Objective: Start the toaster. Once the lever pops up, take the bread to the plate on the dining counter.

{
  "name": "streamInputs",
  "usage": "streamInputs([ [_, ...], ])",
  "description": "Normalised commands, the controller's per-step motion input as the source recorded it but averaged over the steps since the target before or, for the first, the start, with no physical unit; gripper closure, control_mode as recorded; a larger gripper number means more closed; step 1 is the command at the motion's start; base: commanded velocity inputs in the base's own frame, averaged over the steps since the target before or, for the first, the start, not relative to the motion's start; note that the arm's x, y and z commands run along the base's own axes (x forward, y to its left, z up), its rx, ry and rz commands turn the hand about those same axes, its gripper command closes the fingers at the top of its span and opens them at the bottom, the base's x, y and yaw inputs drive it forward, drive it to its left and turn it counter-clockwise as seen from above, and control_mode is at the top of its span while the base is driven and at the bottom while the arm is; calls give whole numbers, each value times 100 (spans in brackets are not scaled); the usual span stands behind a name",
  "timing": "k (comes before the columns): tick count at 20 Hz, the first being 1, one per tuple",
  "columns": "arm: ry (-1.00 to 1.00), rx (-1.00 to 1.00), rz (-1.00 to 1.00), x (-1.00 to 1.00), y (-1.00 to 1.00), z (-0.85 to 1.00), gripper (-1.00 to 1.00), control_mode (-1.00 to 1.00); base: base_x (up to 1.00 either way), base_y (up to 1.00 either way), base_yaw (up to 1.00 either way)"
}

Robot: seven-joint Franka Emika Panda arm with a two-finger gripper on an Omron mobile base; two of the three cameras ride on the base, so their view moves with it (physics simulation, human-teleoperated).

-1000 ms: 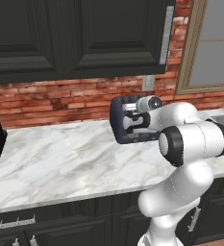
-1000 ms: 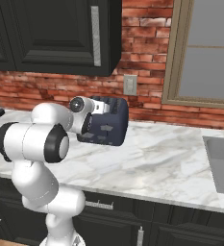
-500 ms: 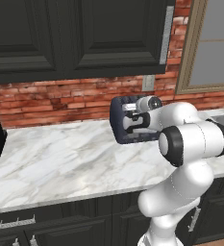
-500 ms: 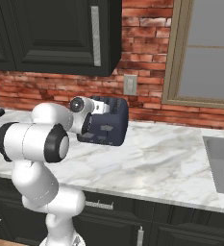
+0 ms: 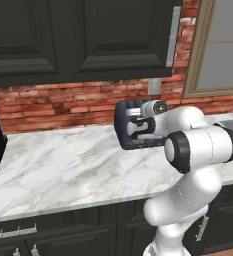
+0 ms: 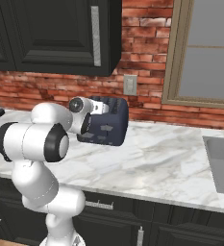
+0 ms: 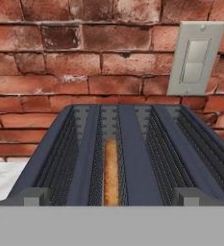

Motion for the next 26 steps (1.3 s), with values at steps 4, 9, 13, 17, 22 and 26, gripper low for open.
streamInputs([
  [4, 0, 0, 0, 0, 0, 0, -100, -100, 0, 0, 0],
  [9, 0, 0, 0, 0, 0, 0, -100, -100, 0, 0, 0],
  [13, 0, 0, 0, 0, 0, 0, -100, -100, 0, 0, 0],
  [17, 0, 0, 0, 0, 0, 0, -100, -100, 0, 0, 0],
  [22, 0, 0, 0, 0, 0, 0, -100, -100, 0, 0, 0],
  [26, 0, 0, 0, 0, 0, 0, -100, -100, 0, 0, 0],
])
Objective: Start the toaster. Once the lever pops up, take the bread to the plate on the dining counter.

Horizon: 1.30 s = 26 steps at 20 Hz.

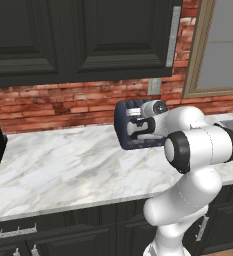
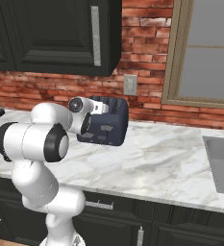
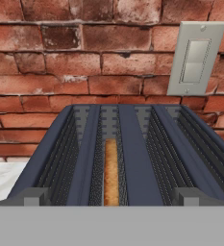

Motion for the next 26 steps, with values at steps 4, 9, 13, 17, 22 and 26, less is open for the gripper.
streamInputs([
  [4, 0, 0, 0, 0, 0, 0, -100, -100, 0, 0, 0],
  [9, 0, 0, 0, 0, 0, 0, -100, -100, 0, 0, 0],
  [13, 0, 0, 0, 0, 0, 0, -100, -100, 0, 0, 0],
  [17, 0, 0, 0, 0, 0, 0, -100, -100, 0, 0, 0],
  [22, 0, 0, 0, 0, 0, 0, -100, -100, 0, 0, 0],
  [26, 0, 0, 0, 0, 0, 0, -100, -100, 0, 0, 0],
])
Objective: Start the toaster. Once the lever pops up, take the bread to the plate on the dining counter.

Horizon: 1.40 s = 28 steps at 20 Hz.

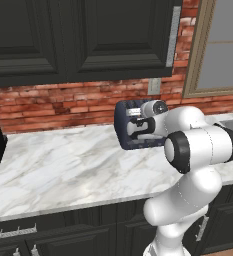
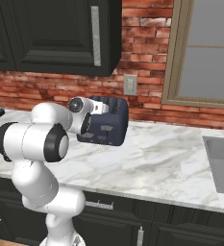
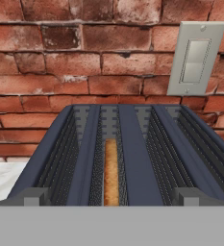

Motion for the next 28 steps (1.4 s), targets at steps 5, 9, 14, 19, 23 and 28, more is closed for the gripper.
streamInputs([
  [5, 0, 0, 0, 0, 0, 0, -100, -100, 0, 0, 0],
  [9, 0, 0, 0, 0, 0, 0, -100, -100, 0, 0, 0],
  [14, 0, 0, 0, 0, 0, 0, -100, -100, 0, 0, 0],
  [19, 0, 0, 0, 0, 0, 0, -100, -100, 0, 0, 0],
  [23, 0, 0, 0, 0, 0, 0, -100, -100, 0, 0, 0],
  [28, 0, 0, 0, 0, 0, 0, -100, -100, 0, 0, 0],
])
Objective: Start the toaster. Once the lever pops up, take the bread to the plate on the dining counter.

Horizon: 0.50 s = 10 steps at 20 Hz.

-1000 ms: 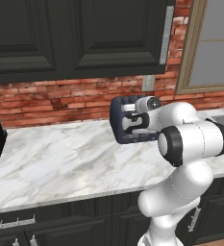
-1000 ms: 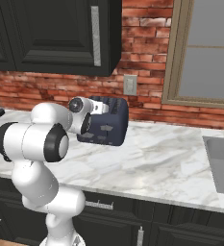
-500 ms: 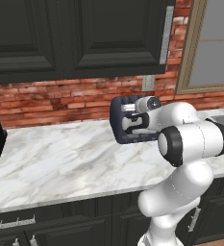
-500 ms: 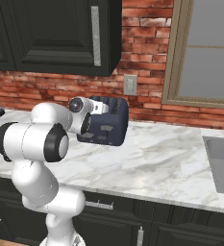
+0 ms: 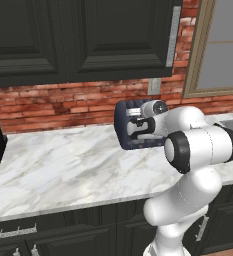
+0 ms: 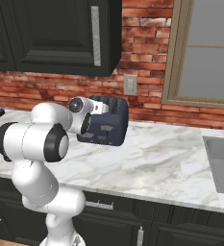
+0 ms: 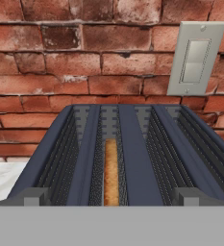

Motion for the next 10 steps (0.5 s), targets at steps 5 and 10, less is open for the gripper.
streamInputs([
  [5, 0, 0, 0, 0, 0, 0, -100, -100, 0, 0, 0],
  [10, 0, 0, 0, 0, 0, 0, -100, -100, 0, 0, 0],
])
